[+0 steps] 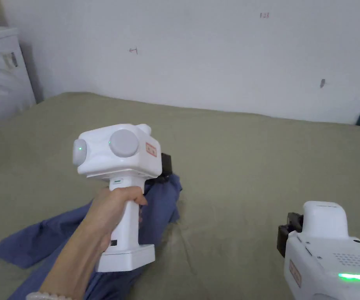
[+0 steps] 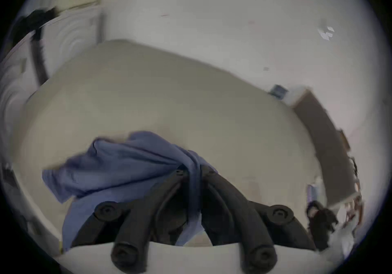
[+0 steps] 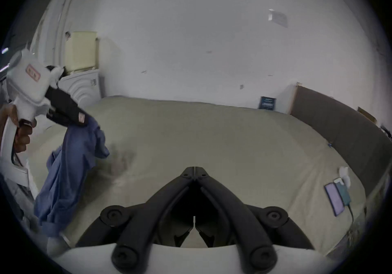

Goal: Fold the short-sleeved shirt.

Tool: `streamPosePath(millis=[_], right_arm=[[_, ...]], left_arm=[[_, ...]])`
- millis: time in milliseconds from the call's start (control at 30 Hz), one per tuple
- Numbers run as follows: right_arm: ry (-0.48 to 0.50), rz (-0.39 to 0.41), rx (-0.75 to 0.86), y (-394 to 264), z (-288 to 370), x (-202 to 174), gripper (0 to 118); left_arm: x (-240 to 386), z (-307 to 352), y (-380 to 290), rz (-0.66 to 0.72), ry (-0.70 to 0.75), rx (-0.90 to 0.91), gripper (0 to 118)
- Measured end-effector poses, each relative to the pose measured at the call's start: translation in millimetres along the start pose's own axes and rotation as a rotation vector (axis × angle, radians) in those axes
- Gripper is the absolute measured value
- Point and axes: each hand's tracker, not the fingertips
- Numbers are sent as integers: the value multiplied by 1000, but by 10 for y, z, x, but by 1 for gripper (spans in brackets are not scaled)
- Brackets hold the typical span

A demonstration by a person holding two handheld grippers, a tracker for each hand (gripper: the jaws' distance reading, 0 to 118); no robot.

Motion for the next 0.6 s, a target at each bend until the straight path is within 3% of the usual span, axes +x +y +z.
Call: streamPosePath(millis=[133,267,367,500,600], right_arm=[[-144,-81,44,56,301,647,0],[-272,-158,54,28,618,1248,0],[-365,-172,40,-65,756,1544,0],[-380,-228,1,-264,836,1758,0],[-394,-199,-52,-402,784,1766,0]], left_arm=[[1232,-84,-92,-214,-204,1,12],[1937,-255,-516,-225,-383,-77,12],[2230,-547,-1001,-330,-344,-125,12],[2272,-1248,-1735,-397,-190,-351,12],[2133,-1598,-2172,-399,-113,-467,12]])
